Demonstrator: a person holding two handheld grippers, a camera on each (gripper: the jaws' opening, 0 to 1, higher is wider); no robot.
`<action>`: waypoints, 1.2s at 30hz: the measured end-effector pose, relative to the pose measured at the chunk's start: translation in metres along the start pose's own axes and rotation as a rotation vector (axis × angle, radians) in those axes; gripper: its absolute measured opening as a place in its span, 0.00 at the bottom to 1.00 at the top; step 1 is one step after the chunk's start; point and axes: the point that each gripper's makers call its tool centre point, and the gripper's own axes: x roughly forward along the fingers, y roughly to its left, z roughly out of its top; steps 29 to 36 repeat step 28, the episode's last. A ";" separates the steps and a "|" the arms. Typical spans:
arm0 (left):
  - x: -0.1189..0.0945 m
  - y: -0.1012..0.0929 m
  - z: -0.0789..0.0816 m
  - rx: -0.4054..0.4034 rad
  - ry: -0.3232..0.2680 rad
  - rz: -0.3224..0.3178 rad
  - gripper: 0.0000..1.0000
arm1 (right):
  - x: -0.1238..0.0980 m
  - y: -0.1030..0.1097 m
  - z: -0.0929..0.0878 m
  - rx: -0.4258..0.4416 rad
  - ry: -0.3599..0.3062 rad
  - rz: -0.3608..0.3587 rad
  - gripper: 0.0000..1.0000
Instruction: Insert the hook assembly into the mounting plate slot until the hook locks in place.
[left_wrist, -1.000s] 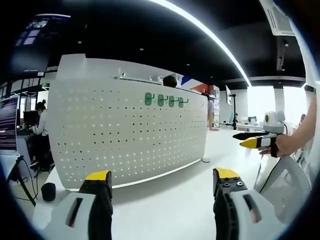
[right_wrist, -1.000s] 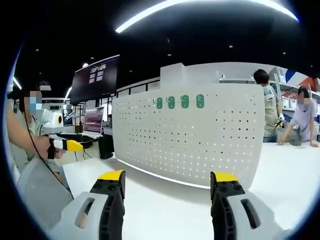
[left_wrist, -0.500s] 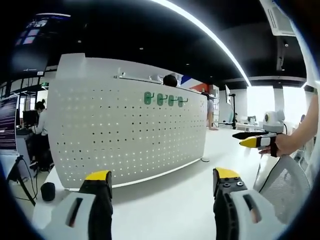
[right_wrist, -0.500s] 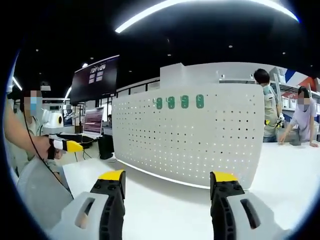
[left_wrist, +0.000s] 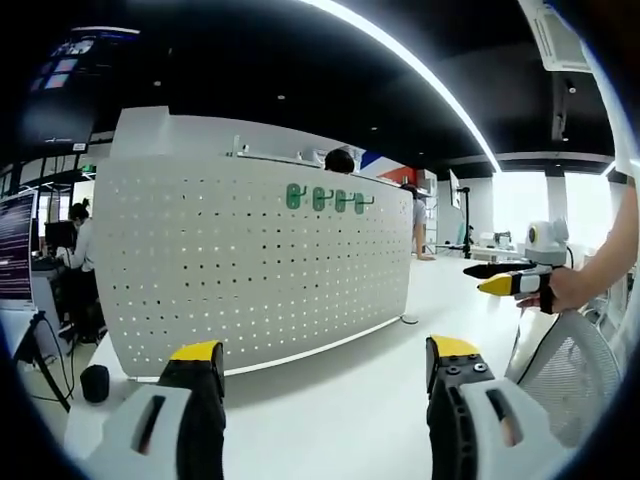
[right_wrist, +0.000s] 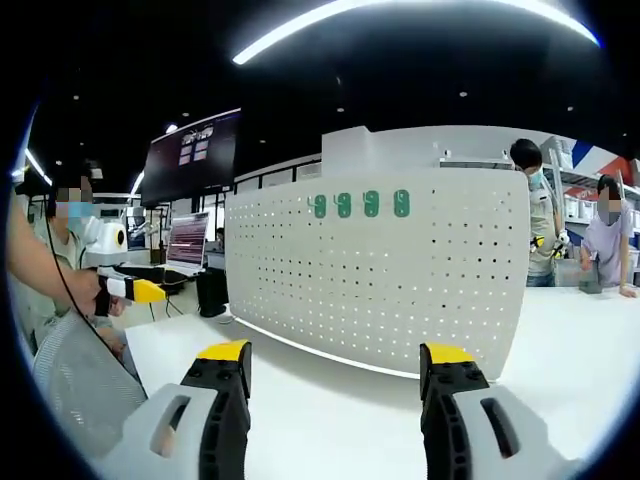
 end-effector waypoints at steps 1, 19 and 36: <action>0.000 0.000 0.000 -0.001 0.001 -0.002 0.85 | 0.000 0.000 0.000 0.001 -0.001 -0.001 0.66; 0.001 -0.001 -0.002 0.002 0.012 -0.005 0.85 | -0.002 -0.005 0.001 0.016 -0.012 -0.017 0.66; 0.001 0.001 -0.002 -0.003 0.008 0.001 0.85 | -0.002 -0.005 0.002 0.020 -0.017 -0.017 0.67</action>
